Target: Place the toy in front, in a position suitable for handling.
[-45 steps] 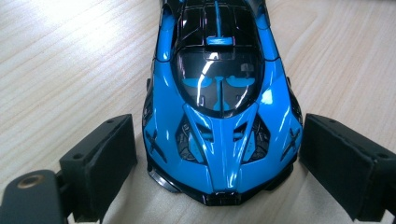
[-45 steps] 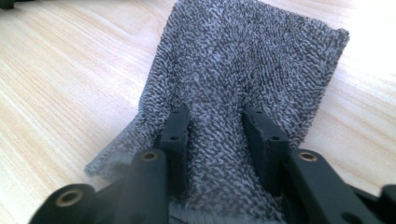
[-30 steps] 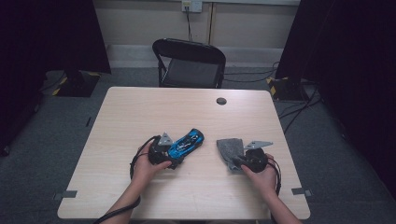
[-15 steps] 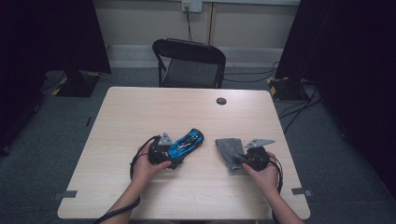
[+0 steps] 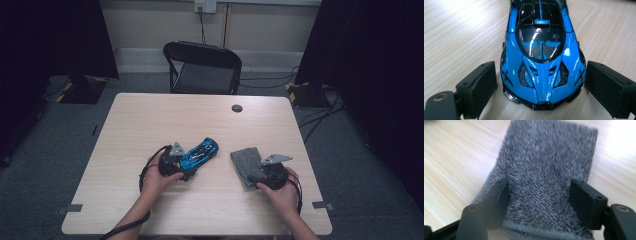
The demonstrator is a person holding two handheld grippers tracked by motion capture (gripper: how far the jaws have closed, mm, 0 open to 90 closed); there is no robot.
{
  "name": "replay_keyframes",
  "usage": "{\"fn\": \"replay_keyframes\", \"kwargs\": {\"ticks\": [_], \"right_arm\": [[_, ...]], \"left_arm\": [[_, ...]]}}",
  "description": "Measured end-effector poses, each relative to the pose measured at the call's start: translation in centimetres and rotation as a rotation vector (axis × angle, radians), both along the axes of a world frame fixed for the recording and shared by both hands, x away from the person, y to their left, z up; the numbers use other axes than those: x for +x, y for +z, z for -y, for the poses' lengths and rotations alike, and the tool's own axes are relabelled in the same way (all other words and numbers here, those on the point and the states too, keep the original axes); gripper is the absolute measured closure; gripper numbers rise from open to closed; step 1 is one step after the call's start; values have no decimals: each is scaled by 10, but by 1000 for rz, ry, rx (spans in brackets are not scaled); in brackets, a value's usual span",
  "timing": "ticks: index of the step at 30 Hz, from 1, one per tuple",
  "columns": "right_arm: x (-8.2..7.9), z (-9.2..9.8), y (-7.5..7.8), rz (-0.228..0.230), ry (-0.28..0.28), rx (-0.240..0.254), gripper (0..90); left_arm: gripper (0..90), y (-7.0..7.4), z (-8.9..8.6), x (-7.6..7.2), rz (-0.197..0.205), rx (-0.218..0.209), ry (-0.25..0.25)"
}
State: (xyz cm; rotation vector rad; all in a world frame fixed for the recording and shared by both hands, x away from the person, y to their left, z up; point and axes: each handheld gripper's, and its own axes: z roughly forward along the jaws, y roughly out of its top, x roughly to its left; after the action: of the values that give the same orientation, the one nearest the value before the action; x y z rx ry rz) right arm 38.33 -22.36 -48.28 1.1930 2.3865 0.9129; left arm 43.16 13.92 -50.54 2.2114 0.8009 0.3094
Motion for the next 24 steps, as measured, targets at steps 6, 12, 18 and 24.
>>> {"fn": "replay_keyframes", "kwargs": {"ticks": [6, 12, 18, 24], "right_arm": [[1, 0, -9, 0, -25, 20, 296], [2, -1, -8, -11, -31, 21, 445], [4, -2, -6, -10, -8, 38, 711], [5, -3, -5, -28, -3, 37, 764]], "left_arm": [[104, 0, 0, 0, 0, -1, 1], [105, 0, 0, -1, 0, 0, 5], [105, 0, 0, -1, 0, 0, 6], [104, 0, 0, -1, 0, 0, 5]]}}
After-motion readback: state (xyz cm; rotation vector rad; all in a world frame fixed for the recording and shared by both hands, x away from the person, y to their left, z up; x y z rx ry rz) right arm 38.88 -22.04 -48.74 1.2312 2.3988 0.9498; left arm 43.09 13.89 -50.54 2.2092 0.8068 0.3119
